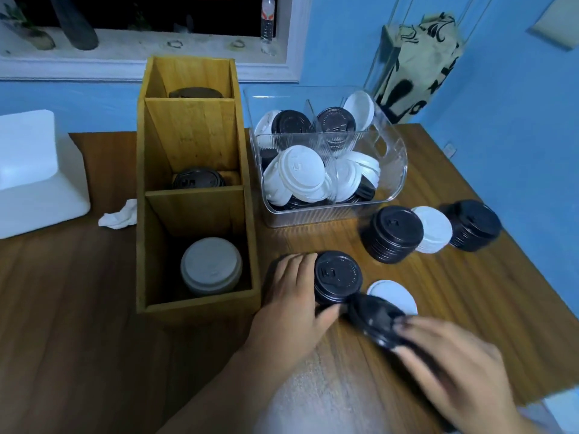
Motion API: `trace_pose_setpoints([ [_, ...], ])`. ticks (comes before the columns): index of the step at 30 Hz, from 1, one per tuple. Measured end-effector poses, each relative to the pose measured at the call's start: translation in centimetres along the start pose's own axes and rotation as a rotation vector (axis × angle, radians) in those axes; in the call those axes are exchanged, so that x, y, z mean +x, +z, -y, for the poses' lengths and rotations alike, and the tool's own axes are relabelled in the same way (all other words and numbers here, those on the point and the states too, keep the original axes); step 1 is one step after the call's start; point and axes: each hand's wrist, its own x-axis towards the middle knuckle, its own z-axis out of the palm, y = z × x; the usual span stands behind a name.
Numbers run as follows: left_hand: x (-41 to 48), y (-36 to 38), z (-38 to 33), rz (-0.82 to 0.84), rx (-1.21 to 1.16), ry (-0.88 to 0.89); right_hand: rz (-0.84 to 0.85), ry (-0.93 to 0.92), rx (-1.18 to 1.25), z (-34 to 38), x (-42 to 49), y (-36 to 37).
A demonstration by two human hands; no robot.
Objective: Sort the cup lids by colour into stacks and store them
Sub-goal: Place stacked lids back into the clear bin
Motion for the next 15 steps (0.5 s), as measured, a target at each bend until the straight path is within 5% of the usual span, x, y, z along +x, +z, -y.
trace_pose_setpoints([
  [8,-0.2,-0.2,-0.4,0.036,-0.002,-0.031,0.2,-0.081,0.095,0.0,-4.3,0.9],
  [15,-0.2,-0.2,-0.4,0.042,0.017,-0.028,0.219,0.401,0.005,3.9,-2.8,0.8],
])
